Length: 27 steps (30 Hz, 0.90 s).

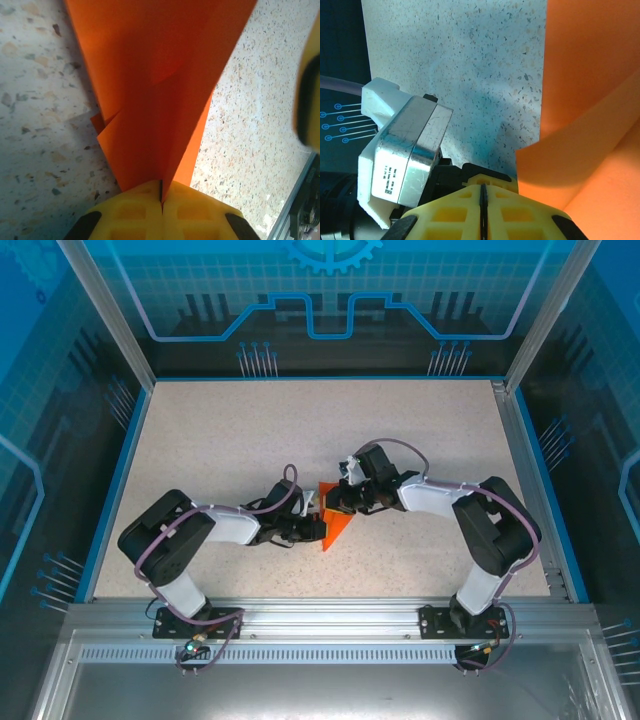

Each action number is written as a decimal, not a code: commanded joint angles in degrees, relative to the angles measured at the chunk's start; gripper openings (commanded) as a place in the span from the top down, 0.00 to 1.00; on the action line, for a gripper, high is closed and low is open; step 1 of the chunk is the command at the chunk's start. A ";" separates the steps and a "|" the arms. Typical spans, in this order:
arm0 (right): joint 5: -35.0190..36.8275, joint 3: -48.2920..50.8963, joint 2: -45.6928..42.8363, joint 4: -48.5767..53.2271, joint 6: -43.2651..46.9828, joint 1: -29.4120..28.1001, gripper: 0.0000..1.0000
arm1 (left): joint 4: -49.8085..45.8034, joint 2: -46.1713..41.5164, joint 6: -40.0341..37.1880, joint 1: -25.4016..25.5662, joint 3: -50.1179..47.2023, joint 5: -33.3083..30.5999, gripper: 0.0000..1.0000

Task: Fold a paper plane with a square sheet of paper (pick it up from the middle)
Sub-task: Fourth fold the wing at the center of the table.

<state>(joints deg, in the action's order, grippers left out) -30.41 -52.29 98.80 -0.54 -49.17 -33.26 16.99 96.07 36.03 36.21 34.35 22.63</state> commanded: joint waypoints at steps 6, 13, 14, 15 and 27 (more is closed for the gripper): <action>2.29 -1.27 3.25 -0.49 -0.62 0.10 0.90 | -1.11 0.79 -0.21 -0.33 0.54 2.50 0.92; 1.31 -2.54 5.26 0.15 0.21 0.87 0.90 | -1.09 -0.33 0.88 -0.41 1.32 2.86 0.86; 1.40 -2.60 5.37 0.40 0.37 0.84 0.90 | -1.05 -0.59 1.08 -0.37 1.42 3.09 0.86; 1.43 -2.63 5.41 0.62 0.41 0.83 0.90 | -0.96 -0.99 1.38 -0.35 1.47 3.03 0.85; 1.23 -2.28 5.70 0.79 0.74 1.09 0.90 | 0.64 -2.39 4.33 -0.36 0.83 2.37 0.82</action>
<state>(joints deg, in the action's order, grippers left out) -28.93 -53.47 103.53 -0.89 -49.47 -32.80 16.88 94.98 39.03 36.14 34.72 24.10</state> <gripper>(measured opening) 0.098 0.186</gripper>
